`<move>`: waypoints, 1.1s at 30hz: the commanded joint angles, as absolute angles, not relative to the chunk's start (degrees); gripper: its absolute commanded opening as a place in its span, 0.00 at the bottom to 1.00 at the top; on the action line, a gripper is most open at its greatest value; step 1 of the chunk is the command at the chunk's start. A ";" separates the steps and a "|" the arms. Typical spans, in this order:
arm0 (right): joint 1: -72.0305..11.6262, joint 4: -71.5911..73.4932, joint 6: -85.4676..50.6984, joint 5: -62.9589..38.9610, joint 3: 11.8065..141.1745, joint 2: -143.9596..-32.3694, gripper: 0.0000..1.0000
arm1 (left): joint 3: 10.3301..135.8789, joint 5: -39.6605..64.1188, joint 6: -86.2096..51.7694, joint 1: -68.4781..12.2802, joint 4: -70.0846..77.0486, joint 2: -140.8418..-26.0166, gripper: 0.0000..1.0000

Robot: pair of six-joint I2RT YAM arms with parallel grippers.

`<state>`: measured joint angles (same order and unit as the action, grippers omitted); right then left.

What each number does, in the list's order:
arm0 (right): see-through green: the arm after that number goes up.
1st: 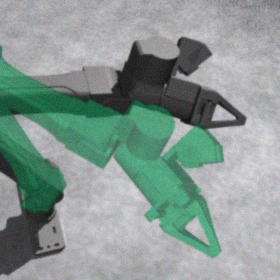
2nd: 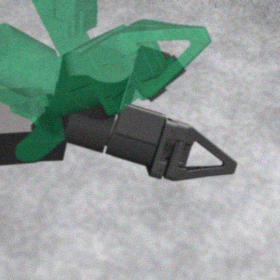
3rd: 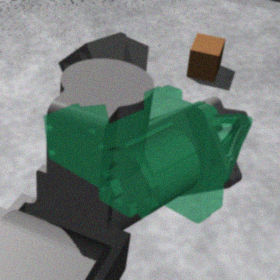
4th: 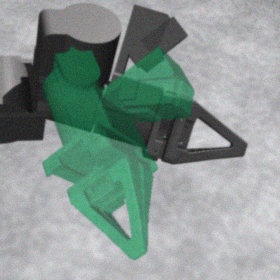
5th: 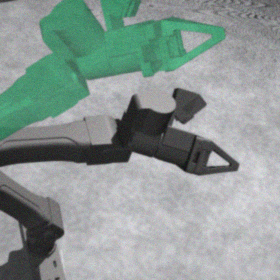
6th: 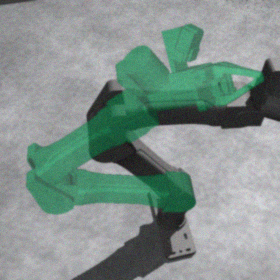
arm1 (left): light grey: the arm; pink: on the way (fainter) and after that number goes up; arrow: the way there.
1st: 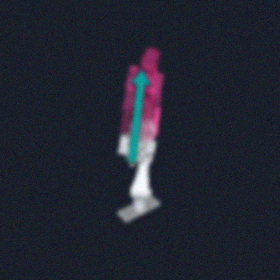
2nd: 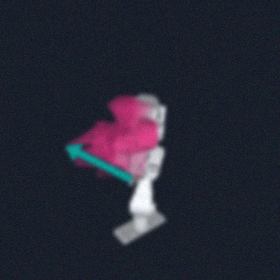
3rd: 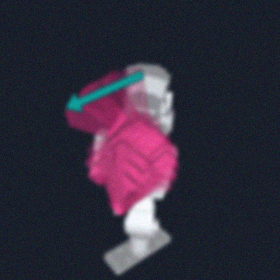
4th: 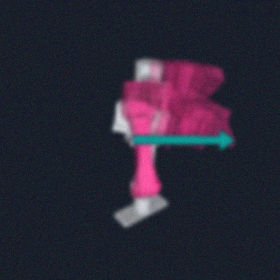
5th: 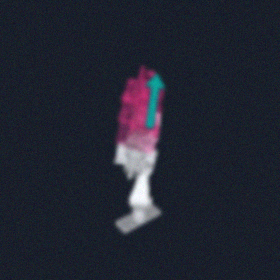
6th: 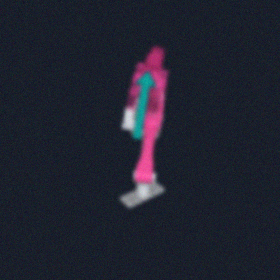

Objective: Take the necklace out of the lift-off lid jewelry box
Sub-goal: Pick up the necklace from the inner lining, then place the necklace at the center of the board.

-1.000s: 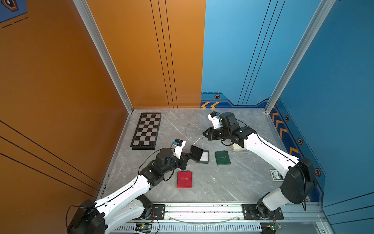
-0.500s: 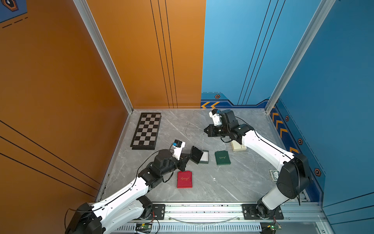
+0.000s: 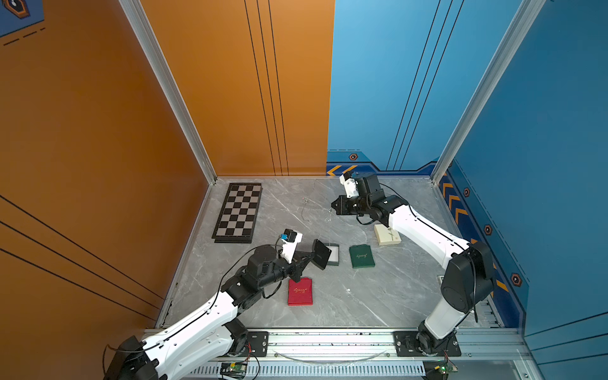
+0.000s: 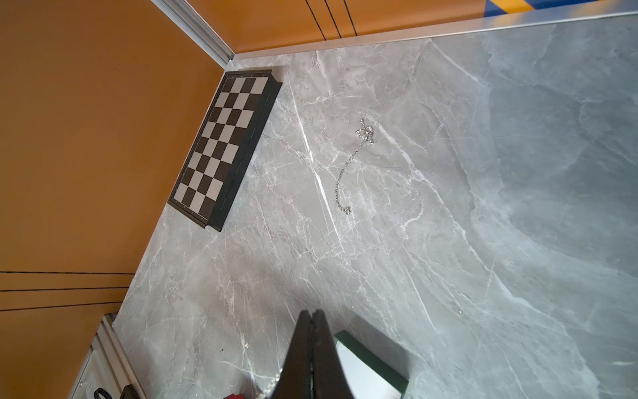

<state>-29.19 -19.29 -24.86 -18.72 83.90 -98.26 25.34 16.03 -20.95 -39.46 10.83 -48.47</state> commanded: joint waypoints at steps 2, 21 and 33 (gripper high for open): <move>-28.22 -18.25 -23.97 -16.83 86.56 -99.96 0.05 | 24.65 19.32 -19.60 -40.56 10.13 -47.90 0.00; -26.85 -17.39 -24.44 -19.77 92.02 -107.27 0.05 | 24.48 0.97 -20.29 -41.87 5.26 -45.41 0.00; -26.41 -17.57 -24.00 -20.04 96.71 -115.17 0.05 | 21.57 -16.87 -23.00 -40.28 -5.22 -29.45 0.00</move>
